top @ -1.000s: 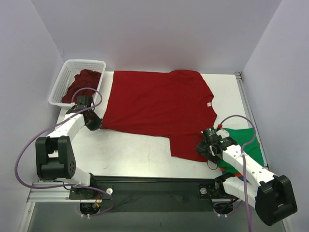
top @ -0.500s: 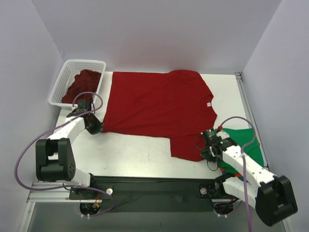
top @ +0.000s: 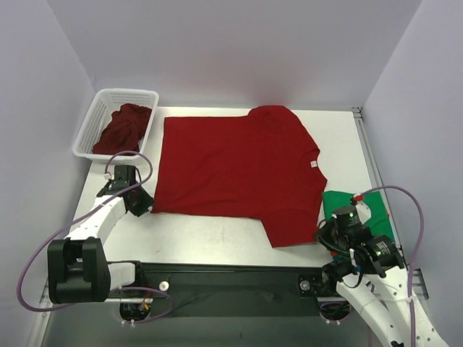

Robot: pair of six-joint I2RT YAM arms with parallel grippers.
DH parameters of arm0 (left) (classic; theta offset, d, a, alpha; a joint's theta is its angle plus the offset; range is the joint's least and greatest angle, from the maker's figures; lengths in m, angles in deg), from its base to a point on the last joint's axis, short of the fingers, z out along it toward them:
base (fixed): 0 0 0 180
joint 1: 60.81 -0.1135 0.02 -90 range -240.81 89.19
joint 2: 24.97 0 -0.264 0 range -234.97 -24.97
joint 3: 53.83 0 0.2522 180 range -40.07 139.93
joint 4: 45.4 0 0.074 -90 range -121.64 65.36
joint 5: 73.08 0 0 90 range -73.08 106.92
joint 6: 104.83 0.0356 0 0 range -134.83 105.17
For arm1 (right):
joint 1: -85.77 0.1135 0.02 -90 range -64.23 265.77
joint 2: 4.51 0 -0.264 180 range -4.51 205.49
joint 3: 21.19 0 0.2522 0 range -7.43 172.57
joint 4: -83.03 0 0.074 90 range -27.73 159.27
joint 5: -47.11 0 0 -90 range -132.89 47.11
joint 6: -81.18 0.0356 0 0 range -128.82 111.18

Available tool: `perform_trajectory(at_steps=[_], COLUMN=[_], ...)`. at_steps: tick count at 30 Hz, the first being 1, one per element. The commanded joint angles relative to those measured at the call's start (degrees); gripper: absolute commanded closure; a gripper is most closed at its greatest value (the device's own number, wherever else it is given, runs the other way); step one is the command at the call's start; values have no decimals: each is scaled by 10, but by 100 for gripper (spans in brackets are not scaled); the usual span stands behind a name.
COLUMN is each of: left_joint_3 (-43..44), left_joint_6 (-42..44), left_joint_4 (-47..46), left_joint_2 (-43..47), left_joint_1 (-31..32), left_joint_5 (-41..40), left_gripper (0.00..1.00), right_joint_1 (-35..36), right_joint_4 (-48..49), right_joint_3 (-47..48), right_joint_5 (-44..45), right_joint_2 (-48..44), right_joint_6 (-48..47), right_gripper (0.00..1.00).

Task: Fold and stack the t-shirts
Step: Flatten out the tshirt

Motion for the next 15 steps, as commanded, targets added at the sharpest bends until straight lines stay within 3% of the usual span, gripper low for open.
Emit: perform_trajectory(at_steps=[1, 4, 7, 15], left_joint_3=[-10, -18, -14, -32], left_joint_6=[-2, -3, -10, -68], left_joint_4=[-10, -6, 16, 58], left_joint_2=[47, 79, 99, 119], left_joint_1=[1, 3, 4, 110], left_joint_5=[-31, -32, -51, -116], left_gripper=[50, 37, 37, 43], right_joint_1=[3, 3, 3, 3], right_joint_4=[-90, -90, -81, -45], right_joint_3=[44, 51, 59, 83], right_joint_5=[5, 9, 16, 14], right_joint_2=[-17, -5, 10, 51], right_joint_6=[-9, -15, -16, -27], right_gripper=[100, 100, 100, 100])
